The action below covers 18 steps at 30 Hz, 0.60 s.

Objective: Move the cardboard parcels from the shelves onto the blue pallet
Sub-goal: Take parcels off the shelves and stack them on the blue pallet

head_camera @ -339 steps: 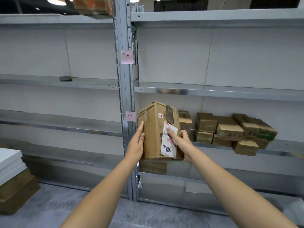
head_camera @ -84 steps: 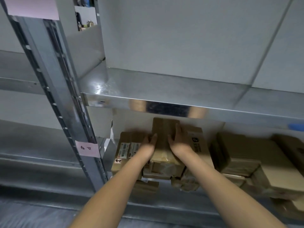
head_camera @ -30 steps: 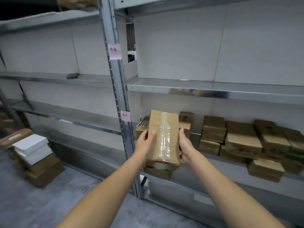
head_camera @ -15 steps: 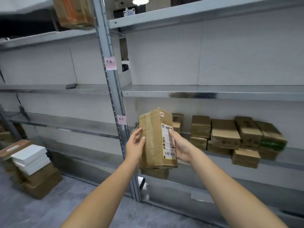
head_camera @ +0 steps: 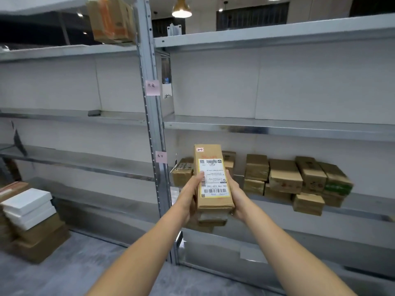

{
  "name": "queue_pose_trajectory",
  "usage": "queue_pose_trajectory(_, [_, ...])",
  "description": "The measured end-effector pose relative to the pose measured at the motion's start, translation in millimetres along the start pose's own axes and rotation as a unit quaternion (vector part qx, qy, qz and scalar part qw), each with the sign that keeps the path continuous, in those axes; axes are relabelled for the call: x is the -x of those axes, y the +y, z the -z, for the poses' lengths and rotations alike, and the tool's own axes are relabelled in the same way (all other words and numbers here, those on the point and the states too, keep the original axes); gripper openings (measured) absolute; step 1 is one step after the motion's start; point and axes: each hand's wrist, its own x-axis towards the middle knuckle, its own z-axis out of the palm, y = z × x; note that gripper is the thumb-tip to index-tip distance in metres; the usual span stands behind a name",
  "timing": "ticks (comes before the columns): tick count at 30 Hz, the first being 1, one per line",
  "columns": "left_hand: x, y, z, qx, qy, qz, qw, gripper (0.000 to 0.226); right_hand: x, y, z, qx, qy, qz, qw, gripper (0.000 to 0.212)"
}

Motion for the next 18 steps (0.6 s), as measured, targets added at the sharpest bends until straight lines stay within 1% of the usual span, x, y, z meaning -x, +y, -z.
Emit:
queue_pose_trajectory(3, [24.8,-1.9,5.5,0.004,-0.027,0.037,0.999,0.052,18.4,16.3,-5.1,0.013,-0.041,-0.024,0.999,0.073])
queue_pose_trajectory(4, [32.2,-3.6,10.2,-0.002,-0.031,0.042,0.999,0.051,25.0,21.6,-6.2,0.022,-0.038,-0.03,0.999,0.073])
queue_pose_trajectory(7, [51.5,-10.1,28.1,-0.036,-0.021,0.037,0.998,0.051,46.6,36.1,-11.1,0.064,0.008,-0.02,0.998,0.078])
queue_pose_trajectory(10, [68.8,-17.2,34.9,-0.034,-0.009,0.024,0.999,0.053,61.1,46.2,-16.5,0.084,0.03,-0.007,0.996,0.079])
queue_pose_trajectory(15, [91.6,-37.5,23.9,-0.012,-0.001,0.004,1.0,0.048,90.4,59.3,-30.9,0.082,0.078,-0.015,0.994,0.07])
queue_pose_trajectory(18, [104.6,-53.4,6.8,-0.002,0.012,0.02,1.0,0.043,108.1,67.3,-26.9,0.118,0.131,-0.017,0.984,0.067])
